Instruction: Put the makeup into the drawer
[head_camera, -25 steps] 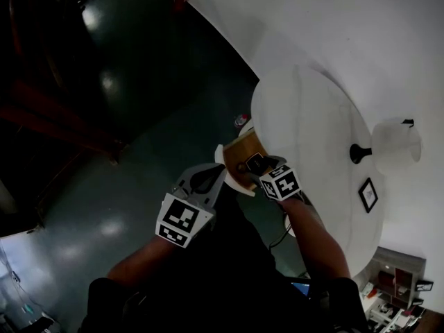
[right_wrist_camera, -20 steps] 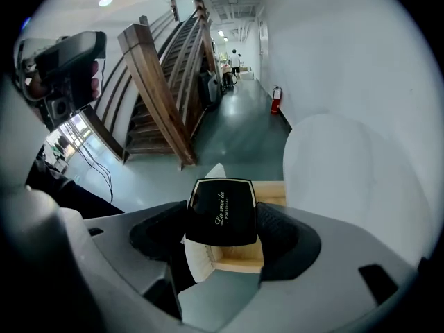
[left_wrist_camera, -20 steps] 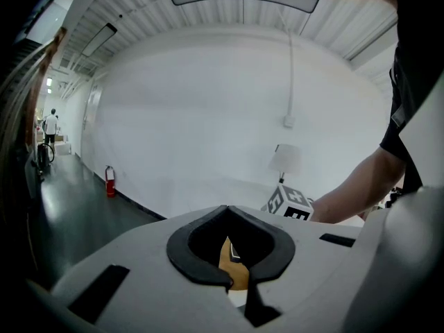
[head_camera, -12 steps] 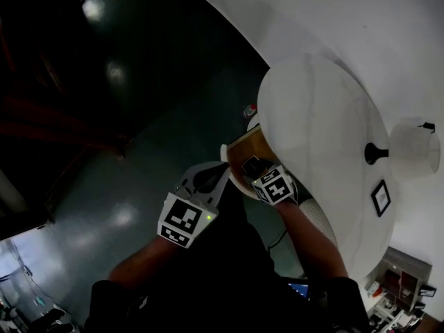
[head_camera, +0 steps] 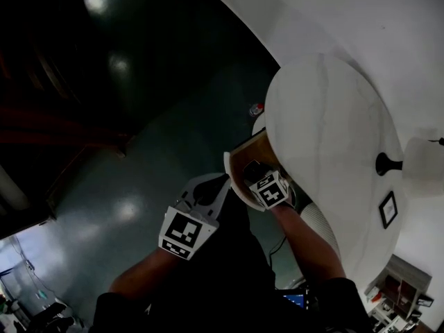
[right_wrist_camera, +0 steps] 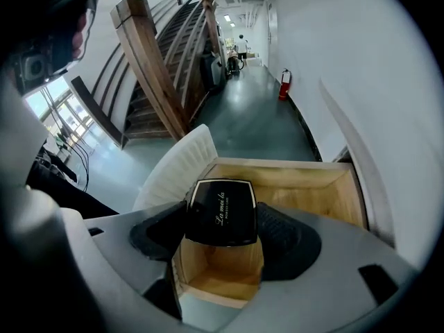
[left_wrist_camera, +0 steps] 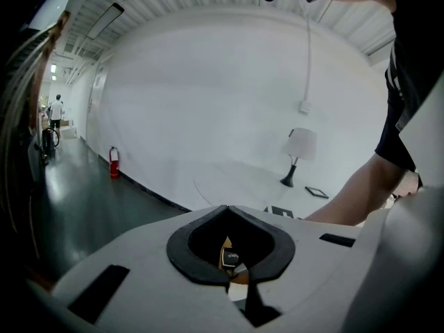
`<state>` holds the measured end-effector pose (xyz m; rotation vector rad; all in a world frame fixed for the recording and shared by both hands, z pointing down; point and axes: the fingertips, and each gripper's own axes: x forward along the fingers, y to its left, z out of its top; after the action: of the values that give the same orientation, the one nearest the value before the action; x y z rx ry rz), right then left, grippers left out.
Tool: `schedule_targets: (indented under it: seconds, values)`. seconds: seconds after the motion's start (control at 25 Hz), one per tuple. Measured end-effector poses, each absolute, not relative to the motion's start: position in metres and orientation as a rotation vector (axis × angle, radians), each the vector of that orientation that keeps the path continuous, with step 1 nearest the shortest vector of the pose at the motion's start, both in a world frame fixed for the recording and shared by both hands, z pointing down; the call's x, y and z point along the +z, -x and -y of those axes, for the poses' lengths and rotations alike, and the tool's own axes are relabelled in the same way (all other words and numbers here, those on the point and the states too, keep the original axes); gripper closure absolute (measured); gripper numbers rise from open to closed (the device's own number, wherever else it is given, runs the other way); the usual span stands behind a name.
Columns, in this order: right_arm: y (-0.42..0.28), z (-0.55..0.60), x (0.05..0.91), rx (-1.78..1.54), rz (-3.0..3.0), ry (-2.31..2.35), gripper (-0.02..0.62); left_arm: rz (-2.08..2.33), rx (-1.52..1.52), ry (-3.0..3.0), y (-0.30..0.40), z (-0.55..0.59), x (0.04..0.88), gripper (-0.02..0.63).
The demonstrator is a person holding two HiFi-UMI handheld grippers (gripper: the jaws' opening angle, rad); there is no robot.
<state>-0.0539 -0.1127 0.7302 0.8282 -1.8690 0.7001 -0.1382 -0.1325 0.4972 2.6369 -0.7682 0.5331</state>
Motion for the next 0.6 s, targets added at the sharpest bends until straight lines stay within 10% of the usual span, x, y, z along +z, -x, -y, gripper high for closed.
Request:
schedule_targets:
  seconds: [0.6]
  values:
    - [0.07, 0.14, 0.791, 0.668, 1.837, -0.751, 0.308, 0.787, 0.596, -2.548, 0.158, 0.13, 0.534, 0.595]
